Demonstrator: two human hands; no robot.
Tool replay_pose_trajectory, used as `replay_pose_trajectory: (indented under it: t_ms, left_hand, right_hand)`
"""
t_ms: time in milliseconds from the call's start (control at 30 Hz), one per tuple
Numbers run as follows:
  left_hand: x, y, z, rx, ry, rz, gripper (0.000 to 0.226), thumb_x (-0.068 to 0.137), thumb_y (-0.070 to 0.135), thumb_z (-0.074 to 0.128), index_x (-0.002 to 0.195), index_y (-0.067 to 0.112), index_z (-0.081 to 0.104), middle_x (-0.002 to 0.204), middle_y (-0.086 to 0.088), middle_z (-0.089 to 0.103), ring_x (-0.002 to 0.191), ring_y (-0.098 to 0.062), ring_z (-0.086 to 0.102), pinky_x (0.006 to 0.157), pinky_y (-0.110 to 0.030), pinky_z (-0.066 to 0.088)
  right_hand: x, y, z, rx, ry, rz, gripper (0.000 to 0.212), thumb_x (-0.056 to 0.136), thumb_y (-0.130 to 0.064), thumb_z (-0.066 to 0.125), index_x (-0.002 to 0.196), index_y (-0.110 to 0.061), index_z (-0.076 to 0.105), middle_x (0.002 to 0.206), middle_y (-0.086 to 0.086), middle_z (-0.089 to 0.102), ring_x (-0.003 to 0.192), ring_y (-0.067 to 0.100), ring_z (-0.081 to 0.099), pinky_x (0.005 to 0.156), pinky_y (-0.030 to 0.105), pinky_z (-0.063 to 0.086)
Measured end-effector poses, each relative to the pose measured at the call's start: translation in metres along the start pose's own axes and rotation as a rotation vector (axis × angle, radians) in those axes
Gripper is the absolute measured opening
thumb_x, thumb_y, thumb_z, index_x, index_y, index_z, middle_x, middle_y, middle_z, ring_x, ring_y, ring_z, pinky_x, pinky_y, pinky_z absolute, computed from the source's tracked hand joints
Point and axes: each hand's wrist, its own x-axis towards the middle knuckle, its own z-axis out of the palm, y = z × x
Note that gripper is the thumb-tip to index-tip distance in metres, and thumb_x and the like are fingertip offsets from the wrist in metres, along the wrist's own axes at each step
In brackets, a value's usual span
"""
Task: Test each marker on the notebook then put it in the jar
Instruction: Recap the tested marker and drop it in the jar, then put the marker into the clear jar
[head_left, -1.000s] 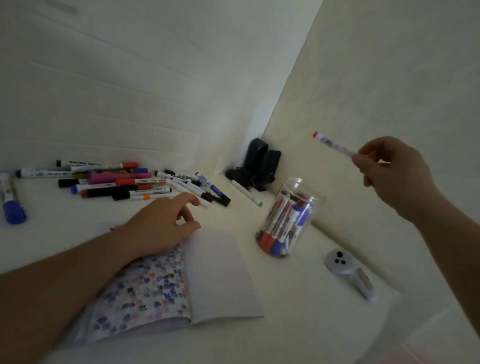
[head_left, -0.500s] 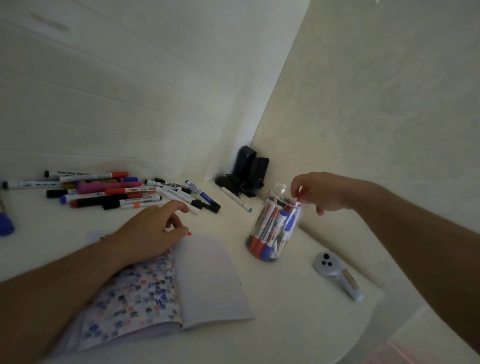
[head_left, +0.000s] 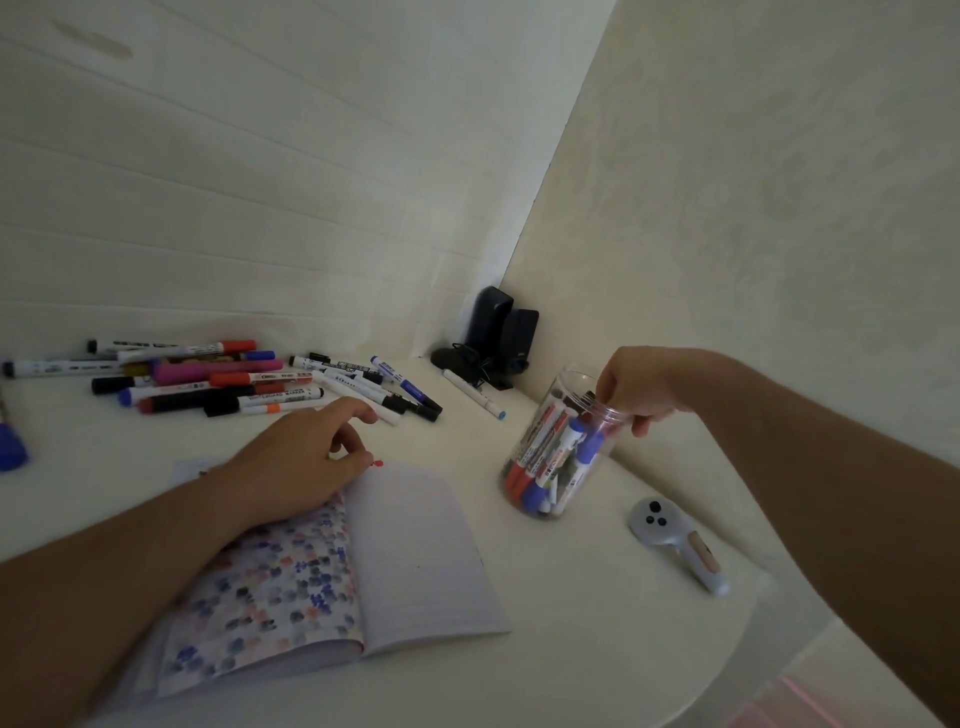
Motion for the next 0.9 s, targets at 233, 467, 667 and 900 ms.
replay_pose_trajectory:
  t_ms: [233, 467, 667, 900]
  left_hand:
    - [0.001, -0.006, 0.001, 0.014, -0.021, 0.002, 0.029, 0.096, 0.036, 0.065, 0.120, 0.046, 0.052, 0.101, 0.023, 0.067, 0.099, 0.001, 0.059, 0.085, -0.025, 0.052]
    - [0.002, -0.008, 0.003, 0.011, -0.007, 0.006, 0.019, 0.095, 0.036, 0.065, 0.113, 0.044, 0.061, 0.100, 0.023, 0.068, 0.099, 0.003, 0.058, 0.087, -0.027, 0.053]
    - [0.003, -0.006, 0.002, 0.024, -0.024, 0.007, 0.017, 0.093, 0.035, 0.065, 0.109, 0.042, 0.065, 0.101, 0.023, 0.067, 0.096, 0.001, 0.061, 0.087, -0.033, 0.057]
    - [0.008, -0.007, 0.005, 0.114, 0.088, -0.046, 0.015, 0.093, 0.035, 0.065, 0.108, 0.038, 0.066, 0.087, 0.017, 0.055, 0.085, -0.006, 0.052, 0.072, -0.026, 0.040]
  right_hand:
    - [0.008, -0.006, 0.006, -0.082, 0.166, -0.023, 0.005, 0.090, -0.020, 0.073, 0.086, -0.022, 0.074, 0.084, 0.003, 0.075, 0.070, 0.013, 0.066, 0.061, 0.026, 0.049]
    - [-0.015, -0.048, 0.042, 0.258, 0.844, -0.214, 0.015, 0.098, -0.041, 0.060, 0.089, -0.029, 0.063, 0.077, -0.010, 0.064, 0.071, 0.014, 0.062, 0.067, 0.033, 0.053]
    - [0.006, -0.144, 0.106, 0.360, 0.656, -0.534, 0.019, 0.099, -0.036, 0.058, 0.100, -0.027, 0.074, 0.089, -0.008, 0.066, 0.083, 0.013, 0.059, 0.074, 0.033, 0.048]
    - [0.103, -0.192, 0.144, 0.314, 0.417, -0.358, 0.016, 0.094, -0.035, 0.065, 0.100, -0.022, 0.072, 0.097, 0.003, 0.071, 0.089, 0.022, 0.063, 0.073, 0.034, 0.050]
